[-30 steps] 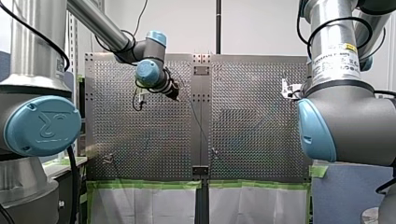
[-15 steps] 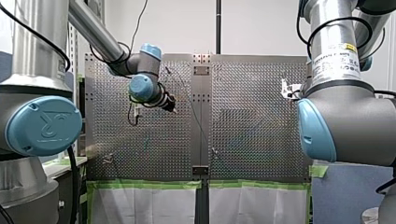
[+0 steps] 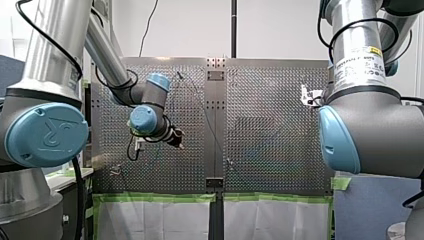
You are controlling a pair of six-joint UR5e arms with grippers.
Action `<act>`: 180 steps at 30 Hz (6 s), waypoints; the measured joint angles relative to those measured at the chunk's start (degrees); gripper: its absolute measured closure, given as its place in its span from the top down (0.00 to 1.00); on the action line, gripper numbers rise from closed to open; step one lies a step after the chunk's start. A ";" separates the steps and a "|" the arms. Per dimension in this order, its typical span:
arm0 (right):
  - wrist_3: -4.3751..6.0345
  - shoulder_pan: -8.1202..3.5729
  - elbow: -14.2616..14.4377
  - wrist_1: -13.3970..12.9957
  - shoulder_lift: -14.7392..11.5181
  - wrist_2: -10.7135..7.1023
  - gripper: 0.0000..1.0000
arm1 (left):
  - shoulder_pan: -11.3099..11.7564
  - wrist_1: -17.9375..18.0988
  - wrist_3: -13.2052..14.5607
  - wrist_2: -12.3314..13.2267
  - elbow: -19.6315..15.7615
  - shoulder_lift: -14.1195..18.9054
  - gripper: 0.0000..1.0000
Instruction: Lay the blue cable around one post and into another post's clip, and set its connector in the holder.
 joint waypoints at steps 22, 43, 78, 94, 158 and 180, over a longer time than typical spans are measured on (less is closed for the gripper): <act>0.00 0.10 -0.01 -0.08 0.01 -0.08 1.00 | 0.21 13.64 -0.29 -3.15 2.13 -0.55 1.00; 0.11 0.10 0.00 -0.06 0.01 -3.01 1.00 | 0.77 22.05 1.18 -4.59 2.14 -0.56 1.00; -0.79 1.14 0.00 0.86 0.01 -4.40 1.00 | 1.72 21.88 0.70 -4.47 2.13 -0.56 1.00; -6.89 2.21 0.01 5.99 -0.12 -1.99 1.00 | 2.17 21.88 0.57 -4.47 2.13 -0.57 1.00; -9.28 23.94 20.12 -4.20 -9.51 15.70 1.00 | 1.90 14.53 -1.84 -6.87 -2.33 -0.56 1.00; -9.37 37.09 28.01 -12.48 -9.35 23.63 1.00 | 1.71 11.47 -4.40 -7.44 -2.36 -0.56 1.00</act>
